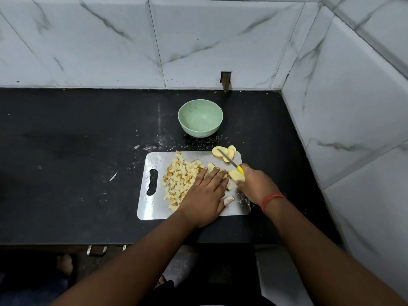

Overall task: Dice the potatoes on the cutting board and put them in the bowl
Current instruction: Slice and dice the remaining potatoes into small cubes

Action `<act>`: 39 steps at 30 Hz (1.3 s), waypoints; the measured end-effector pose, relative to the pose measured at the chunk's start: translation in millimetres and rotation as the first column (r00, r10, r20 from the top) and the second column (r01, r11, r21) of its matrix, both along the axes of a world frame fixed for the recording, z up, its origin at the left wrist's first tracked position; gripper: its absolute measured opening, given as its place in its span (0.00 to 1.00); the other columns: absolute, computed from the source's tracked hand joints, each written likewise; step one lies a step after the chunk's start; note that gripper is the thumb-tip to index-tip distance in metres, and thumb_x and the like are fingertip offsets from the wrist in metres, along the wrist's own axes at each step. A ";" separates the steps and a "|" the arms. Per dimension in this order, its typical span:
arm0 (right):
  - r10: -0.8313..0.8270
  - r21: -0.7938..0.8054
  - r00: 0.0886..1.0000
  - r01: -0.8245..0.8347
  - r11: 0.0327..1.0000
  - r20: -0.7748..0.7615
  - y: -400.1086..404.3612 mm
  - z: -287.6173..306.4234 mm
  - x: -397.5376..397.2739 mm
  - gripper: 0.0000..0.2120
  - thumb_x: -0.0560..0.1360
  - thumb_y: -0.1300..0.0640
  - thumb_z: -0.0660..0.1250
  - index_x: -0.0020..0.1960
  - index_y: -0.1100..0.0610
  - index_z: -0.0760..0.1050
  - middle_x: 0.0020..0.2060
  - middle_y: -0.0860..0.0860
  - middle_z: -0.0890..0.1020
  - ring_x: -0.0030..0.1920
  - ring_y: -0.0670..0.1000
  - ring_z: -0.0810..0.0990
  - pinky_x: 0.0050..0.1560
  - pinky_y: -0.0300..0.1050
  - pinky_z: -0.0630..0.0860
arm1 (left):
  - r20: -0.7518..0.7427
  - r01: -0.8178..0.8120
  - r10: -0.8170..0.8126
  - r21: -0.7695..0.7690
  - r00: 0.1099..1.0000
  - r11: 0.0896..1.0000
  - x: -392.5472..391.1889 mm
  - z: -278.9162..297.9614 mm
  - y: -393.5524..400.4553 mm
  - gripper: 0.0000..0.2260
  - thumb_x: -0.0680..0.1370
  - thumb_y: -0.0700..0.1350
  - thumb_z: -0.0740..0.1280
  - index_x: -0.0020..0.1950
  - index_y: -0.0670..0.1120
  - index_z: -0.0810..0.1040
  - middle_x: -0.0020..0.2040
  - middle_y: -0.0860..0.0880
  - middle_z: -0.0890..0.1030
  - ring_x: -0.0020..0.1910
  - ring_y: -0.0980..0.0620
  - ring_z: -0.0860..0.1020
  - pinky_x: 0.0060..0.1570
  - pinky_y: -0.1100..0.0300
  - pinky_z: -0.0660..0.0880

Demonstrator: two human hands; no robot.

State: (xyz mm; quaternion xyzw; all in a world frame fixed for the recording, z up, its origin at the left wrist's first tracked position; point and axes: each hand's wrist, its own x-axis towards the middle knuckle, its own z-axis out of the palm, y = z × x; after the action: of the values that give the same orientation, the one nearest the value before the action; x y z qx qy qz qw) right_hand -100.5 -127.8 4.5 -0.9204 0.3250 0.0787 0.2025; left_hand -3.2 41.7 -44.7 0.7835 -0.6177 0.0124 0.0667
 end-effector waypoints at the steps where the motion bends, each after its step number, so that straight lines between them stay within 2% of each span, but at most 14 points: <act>1: 0.030 0.004 0.999 -0.030 1.000 -0.019 -4.7 0.8 -2.4 0.17 0.77 0.53 0.63 0.65 0.48 0.66 0.45 0.53 0.81 0.43 0.54 0.80 0.45 0.51 0.79 | -0.005 0.005 -0.005 0.003 1.000 1.000 -0.2 1.2 -1.3 0.32 0.85 0.60 0.45 0.78 0.42 0.69 0.79 0.42 0.67 0.80 0.43 0.60 0.81 0.43 0.50; 5: 0.099 0.068 0.995 -0.099 0.993 0.005 -14.1 1.3 -7.6 0.16 0.75 0.58 0.61 0.61 0.45 0.69 0.41 0.50 0.81 0.40 0.52 0.80 0.45 0.51 0.79 | -0.005 0.046 -0.046 0.030 0.999 0.998 -1.2 6.5 -9.6 0.33 0.85 0.61 0.42 0.77 0.42 0.70 0.77 0.41 0.70 0.80 0.41 0.61 0.81 0.43 0.51; 9: 0.042 0.127 0.995 -0.053 0.990 0.089 -13.2 -0.7 -9.7 0.16 0.74 0.57 0.63 0.59 0.44 0.69 0.40 0.49 0.81 0.40 0.51 0.80 0.44 0.52 0.79 | -0.030 0.044 -0.043 0.039 0.999 0.998 -7.2 5.6 -14.7 0.38 0.84 0.63 0.36 0.77 0.42 0.70 0.77 0.42 0.70 0.80 0.43 0.61 0.81 0.46 0.50; 11: -0.031 0.119 0.992 0.015 0.993 0.126 -14.1 -1.2 -11.8 0.16 0.73 0.56 0.64 0.59 0.46 0.69 0.38 0.48 0.80 0.38 0.50 0.79 0.41 0.51 0.79 | -0.066 0.014 -0.012 0.028 0.998 1.000 -6.8 3.8 -15.5 0.35 0.85 0.62 0.39 0.78 0.42 0.69 0.78 0.42 0.68 0.81 0.43 0.59 0.81 0.49 0.46; 14: -0.036 0.089 0.996 0.029 0.996 0.081 -13.2 -1.0 -14.1 0.16 0.74 0.53 0.66 0.61 0.47 0.69 0.39 0.48 0.80 0.39 0.51 0.79 0.43 0.50 0.79 | -0.080 0.010 -0.006 0.044 0.997 0.999 -3.3 2.6 -14.7 0.33 0.84 0.62 0.42 0.79 0.44 0.68 0.80 0.43 0.65 0.81 0.44 0.57 0.81 0.51 0.43; 19: -0.030 0.072 0.998 0.025 0.997 0.060 -12.8 -2.1 -13.3 0.16 0.76 0.54 0.65 0.63 0.47 0.69 0.40 0.49 0.80 0.39 0.50 0.79 0.42 0.47 0.79 | -0.078 0.020 -0.014 0.073 0.997 0.997 -3.7 5.2 -16.3 0.34 0.83 0.63 0.40 0.81 0.45 0.65 0.82 0.44 0.62 0.82 0.45 0.54 0.81 0.52 0.40; 22: -0.028 0.073 0.997 0.023 0.997 0.069 -11.6 -1.6 -14.1 0.15 0.76 0.54 0.65 0.62 0.47 0.70 0.41 0.48 0.81 0.40 0.50 0.80 0.45 0.49 0.80 | -0.066 0.017 -0.011 0.089 0.998 0.996 -2.4 5.0 -16.3 0.34 0.83 0.63 0.40 0.82 0.45 0.64 0.83 0.45 0.60 0.83 0.46 0.53 0.80 0.52 0.38; 30: -0.051 0.101 0.997 0.044 0.994 0.064 -8.5 0.8 -15.1 0.17 0.76 0.53 0.65 0.65 0.46 0.69 0.42 0.48 0.81 0.41 0.50 0.80 0.46 0.49 0.80 | -0.031 0.114 -0.112 0.112 0.993 0.987 1.1 5.5 -16.6 0.32 0.85 0.62 0.44 0.81 0.43 0.63 0.82 0.43 0.61 0.82 0.45 0.56 0.81 0.52 0.42; 32: -0.088 0.139 0.993 0.076 0.987 0.082 -4.7 1.8 -16.0 0.17 0.77 0.52 0.64 0.65 0.48 0.68 0.42 0.50 0.81 0.41 0.52 0.80 0.45 0.49 0.79 | 0.016 0.139 -0.142 0.120 0.990 0.983 4.3 3.7 -16.5 0.30 0.86 0.61 0.47 0.81 0.44 0.64 0.81 0.42 0.64 0.81 0.44 0.60 0.80 0.50 0.45; 34: -0.184 0.180 0.975 0.160 0.971 0.125 -1.0 3.8 -18.5 0.12 0.79 0.52 0.62 0.62 0.52 0.68 0.42 0.52 0.80 0.42 0.53 0.80 0.43 0.49 0.77 | 0.043 0.149 -0.156 0.131 0.987 0.980 6.5 4.4 -17.2 0.30 0.86 0.62 0.47 0.81 0.45 0.65 0.80 0.42 0.66 0.80 0.44 0.61 0.80 0.49 0.45; 37: -0.327 0.260 0.934 0.283 0.923 0.144 8.7 7.4 -29.7 0.10 0.82 0.51 0.57 0.60 0.56 0.66 0.41 0.54 0.79 0.40 0.54 0.79 0.39 0.48 0.73 | 0.053 0.173 -0.183 0.151 0.982 0.973 6.4 8.9 -21.2 0.33 0.85 0.63 0.43 0.81 0.43 0.64 0.80 0.41 0.65 0.81 0.43 0.59 0.80 0.51 0.42; 39: -0.319 0.262 0.940 0.280 0.923 0.120 19.0 10.6 -39.9 0.10 0.83 0.52 0.55 0.60 0.57 0.65 0.41 0.56 0.79 0.40 0.55 0.79 0.39 0.48 0.74 | 0.061 0.187 -0.199 0.167 0.978 0.968 7.5 12.7 -24.9 0.34 0.85 0.63 0.41 0.81 0.42 0.63 0.80 0.40 0.64 0.82 0.43 0.56 0.79 0.52 0.39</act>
State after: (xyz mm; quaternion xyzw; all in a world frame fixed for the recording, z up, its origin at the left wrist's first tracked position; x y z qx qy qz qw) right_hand -140.4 -108.8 15.1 -0.8315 0.4329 0.0111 0.3479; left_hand 4.3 16.8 -32.0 0.7215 -0.6920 -0.0134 -0.0196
